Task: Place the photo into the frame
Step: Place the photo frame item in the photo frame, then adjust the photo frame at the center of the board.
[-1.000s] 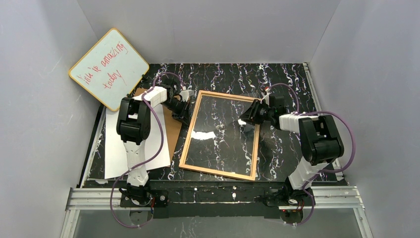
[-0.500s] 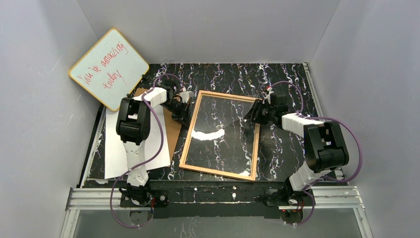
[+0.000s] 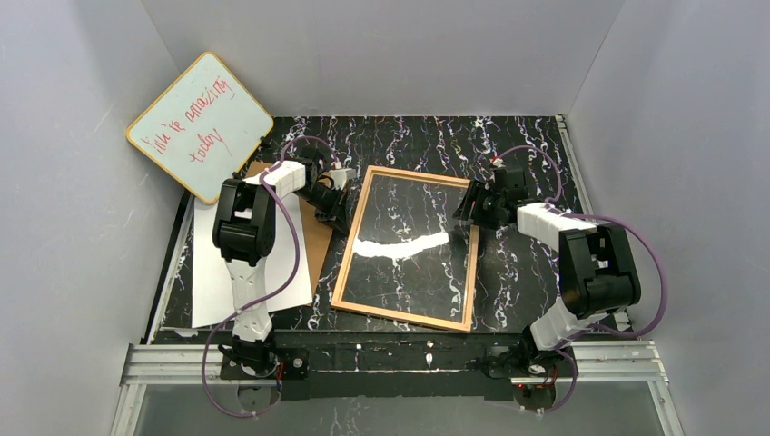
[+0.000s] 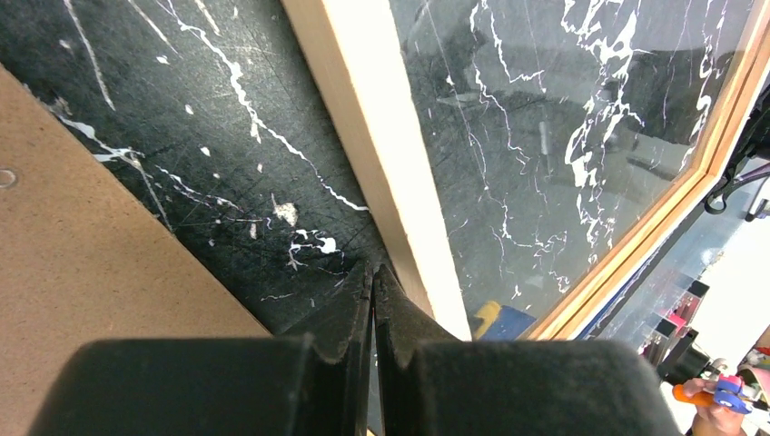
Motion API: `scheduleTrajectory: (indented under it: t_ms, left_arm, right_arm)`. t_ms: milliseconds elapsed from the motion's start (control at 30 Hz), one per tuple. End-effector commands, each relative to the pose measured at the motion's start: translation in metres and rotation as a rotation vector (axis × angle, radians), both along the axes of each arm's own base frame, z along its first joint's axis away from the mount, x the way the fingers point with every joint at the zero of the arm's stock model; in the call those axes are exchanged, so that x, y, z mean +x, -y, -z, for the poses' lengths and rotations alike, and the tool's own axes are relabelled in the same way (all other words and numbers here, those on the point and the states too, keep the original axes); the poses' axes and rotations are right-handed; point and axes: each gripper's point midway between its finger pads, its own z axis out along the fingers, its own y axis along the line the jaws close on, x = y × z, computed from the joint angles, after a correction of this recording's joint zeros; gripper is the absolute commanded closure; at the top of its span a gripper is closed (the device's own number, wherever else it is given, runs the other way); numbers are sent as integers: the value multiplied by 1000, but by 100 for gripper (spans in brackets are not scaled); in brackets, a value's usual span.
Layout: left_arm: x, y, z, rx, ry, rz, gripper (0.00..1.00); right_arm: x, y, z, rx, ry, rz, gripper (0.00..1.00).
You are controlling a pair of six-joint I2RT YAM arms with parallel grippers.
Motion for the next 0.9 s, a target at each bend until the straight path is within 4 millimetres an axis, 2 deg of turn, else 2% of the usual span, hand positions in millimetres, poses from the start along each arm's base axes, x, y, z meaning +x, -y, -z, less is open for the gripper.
scheduleTrajectory:
  t_ms: [0, 233, 367, 500, 567, 733, 867]
  left_arm:
    - [-9, -1, -12, -11, 5, 14, 100]
    - [-8, -3, -13, -9, 6, 13, 100]
    - [-9, -2, -13, -13, 3, 13, 100]
    - [-9, -2, -14, -16, 5, 13, 100]
    - [-10, -1, -16, -22, 4, 13, 100]
    - [-18, 0, -17, -37, -4, 28, 100]
    - [-28, 0, -14, -32, -17, 48, 100]
  right_arm:
    - [16, 22, -27, -108, 74, 78, 31]
    - [24, 30, -50, -149, 124, 100, 29]
    - [25, 33, -52, -168, 118, 109, 29]
    - [18, 22, -48, -115, 98, 80, 36]
    - [12, 23, -41, -114, 71, 92, 37]
    - [-1, 42, -27, -166, 7, 189, 29]
    - [-4, 43, -22, -106, -4, 203, 26]
